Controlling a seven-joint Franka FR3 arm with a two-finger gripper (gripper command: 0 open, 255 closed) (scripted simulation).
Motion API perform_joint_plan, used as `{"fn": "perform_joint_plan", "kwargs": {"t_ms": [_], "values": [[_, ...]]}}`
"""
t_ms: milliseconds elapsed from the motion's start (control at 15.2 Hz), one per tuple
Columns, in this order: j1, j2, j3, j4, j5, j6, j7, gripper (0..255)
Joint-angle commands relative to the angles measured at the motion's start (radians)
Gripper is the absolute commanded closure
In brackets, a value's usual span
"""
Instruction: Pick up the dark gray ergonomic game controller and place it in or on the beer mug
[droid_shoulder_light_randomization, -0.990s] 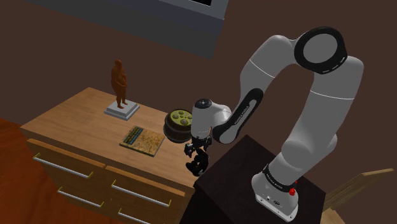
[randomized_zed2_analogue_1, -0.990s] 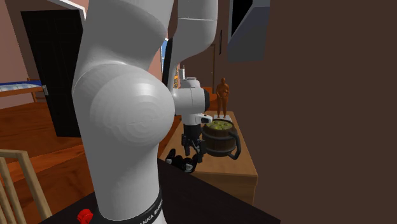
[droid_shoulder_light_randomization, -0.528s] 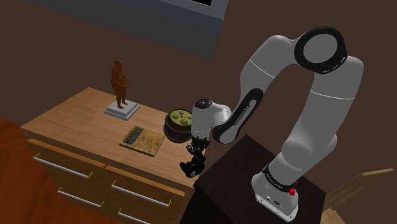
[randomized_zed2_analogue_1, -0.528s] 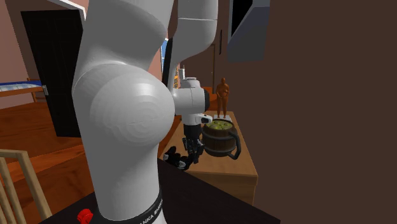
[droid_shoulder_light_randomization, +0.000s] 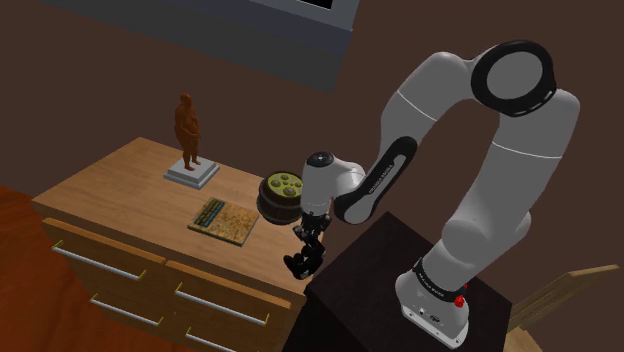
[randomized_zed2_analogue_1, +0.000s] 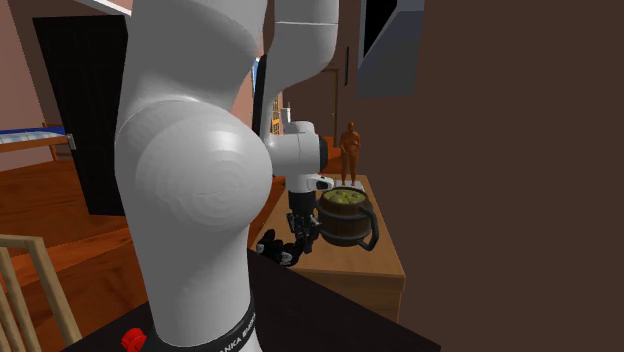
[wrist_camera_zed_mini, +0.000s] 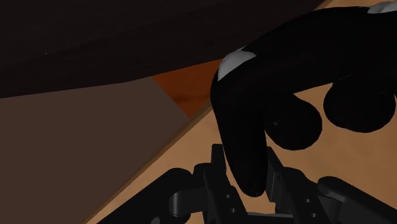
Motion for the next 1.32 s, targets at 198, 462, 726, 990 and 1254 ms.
{"fn": "perform_joint_plan", "kwargs": {"t_ms": [198,462,726,990,1254], "values": [[-0.06,-0.098,0.092,-0.027,0.147,-0.044,-0.109,255],[-0.092,-0.184,0.152,-0.041,0.282,-0.087,-0.208,255],[-0.098,-0.273,0.186,-0.048,0.415,-0.138,-0.306,255],[-0.082,-0.358,0.19,-0.047,0.525,-0.199,-0.389,255],[-0.058,-0.434,0.177,-0.039,0.604,-0.266,-0.451,255]]}}
